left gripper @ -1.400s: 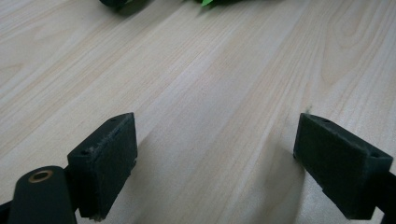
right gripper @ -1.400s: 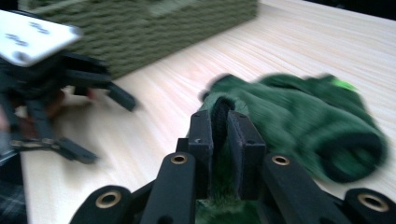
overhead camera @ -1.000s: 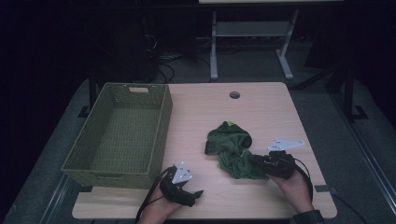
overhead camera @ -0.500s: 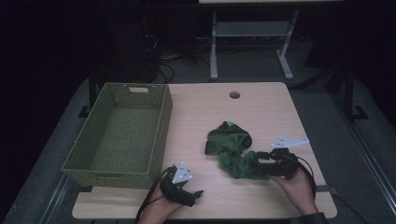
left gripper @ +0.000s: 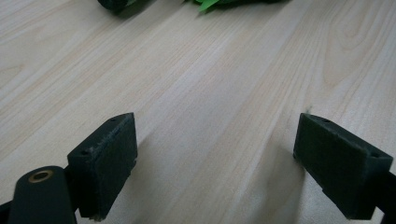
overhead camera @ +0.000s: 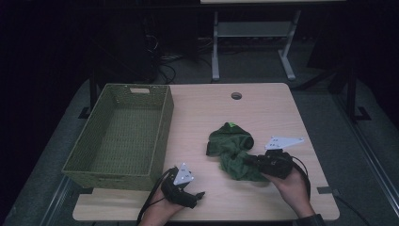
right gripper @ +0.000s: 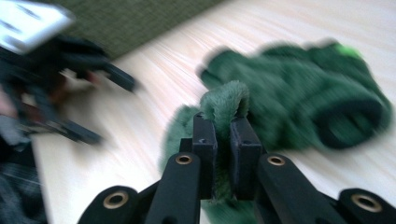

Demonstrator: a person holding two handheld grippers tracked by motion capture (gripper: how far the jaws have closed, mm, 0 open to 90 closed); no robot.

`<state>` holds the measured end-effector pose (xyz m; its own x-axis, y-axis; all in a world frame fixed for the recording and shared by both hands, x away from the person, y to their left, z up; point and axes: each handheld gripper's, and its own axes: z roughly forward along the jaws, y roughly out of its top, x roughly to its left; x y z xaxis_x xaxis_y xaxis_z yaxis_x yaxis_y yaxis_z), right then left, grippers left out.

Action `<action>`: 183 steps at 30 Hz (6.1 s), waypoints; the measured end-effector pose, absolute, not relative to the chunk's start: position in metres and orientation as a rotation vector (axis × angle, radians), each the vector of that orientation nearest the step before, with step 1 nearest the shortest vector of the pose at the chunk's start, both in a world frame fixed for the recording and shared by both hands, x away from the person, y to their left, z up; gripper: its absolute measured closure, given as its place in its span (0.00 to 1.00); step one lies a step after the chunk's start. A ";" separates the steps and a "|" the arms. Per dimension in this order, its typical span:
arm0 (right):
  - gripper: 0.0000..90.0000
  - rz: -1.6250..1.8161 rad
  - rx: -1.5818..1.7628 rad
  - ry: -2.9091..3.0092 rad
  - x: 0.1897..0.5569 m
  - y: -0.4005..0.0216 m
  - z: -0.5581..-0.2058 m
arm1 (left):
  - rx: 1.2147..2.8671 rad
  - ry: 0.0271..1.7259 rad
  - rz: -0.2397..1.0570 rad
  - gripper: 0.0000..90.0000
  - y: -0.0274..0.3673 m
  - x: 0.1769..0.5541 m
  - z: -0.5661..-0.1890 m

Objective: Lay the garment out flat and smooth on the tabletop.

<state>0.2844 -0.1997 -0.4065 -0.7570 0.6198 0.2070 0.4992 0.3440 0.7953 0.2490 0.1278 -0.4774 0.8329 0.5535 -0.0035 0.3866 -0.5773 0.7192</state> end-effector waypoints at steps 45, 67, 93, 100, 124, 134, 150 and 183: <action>0.44 1.093 1.194 2.484 0.255 -0.261 -0.456 | 2.258 0.680 0.286 0.14 0.128 0.250 -0.477; 0.91 1.134 1.191 2.555 0.255 -0.265 -0.463 | 2.258 0.679 0.286 0.14 0.128 0.250 -0.477; 0.91 1.232 0.948 2.492 0.233 -0.259 -0.405 | 2.258 0.679 0.286 0.14 0.128 0.250 -0.477; 0.91 1.252 0.813 2.577 0.251 -0.220 -0.398 | 2.256 0.681 0.284 0.14 0.128 0.250 -0.477; 0.88 1.230 0.879 2.669 0.303 -0.179 -0.436 | 2.261 0.674 0.288 0.14 0.128 0.251 -0.477; 0.92 1.114 0.958 2.781 0.302 -0.154 -0.452 | 2.259 0.666 0.279 0.15 0.129 0.252 -0.477; 0.70 1.200 0.901 2.659 0.299 -0.168 -0.430 | 2.257 0.692 0.261 0.16 0.121 0.260 -0.467; 0.48 1.236 0.984 2.493 0.344 -0.203 -0.402 | 2.204 0.652 0.290 0.19 0.090 0.327 -0.423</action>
<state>0.3442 -0.2027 -0.4019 -0.7617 0.6372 0.1172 0.4791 0.4321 0.7641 0.3267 0.0897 -0.4228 0.8405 0.5418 -0.0066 0.3576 -0.5455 0.7580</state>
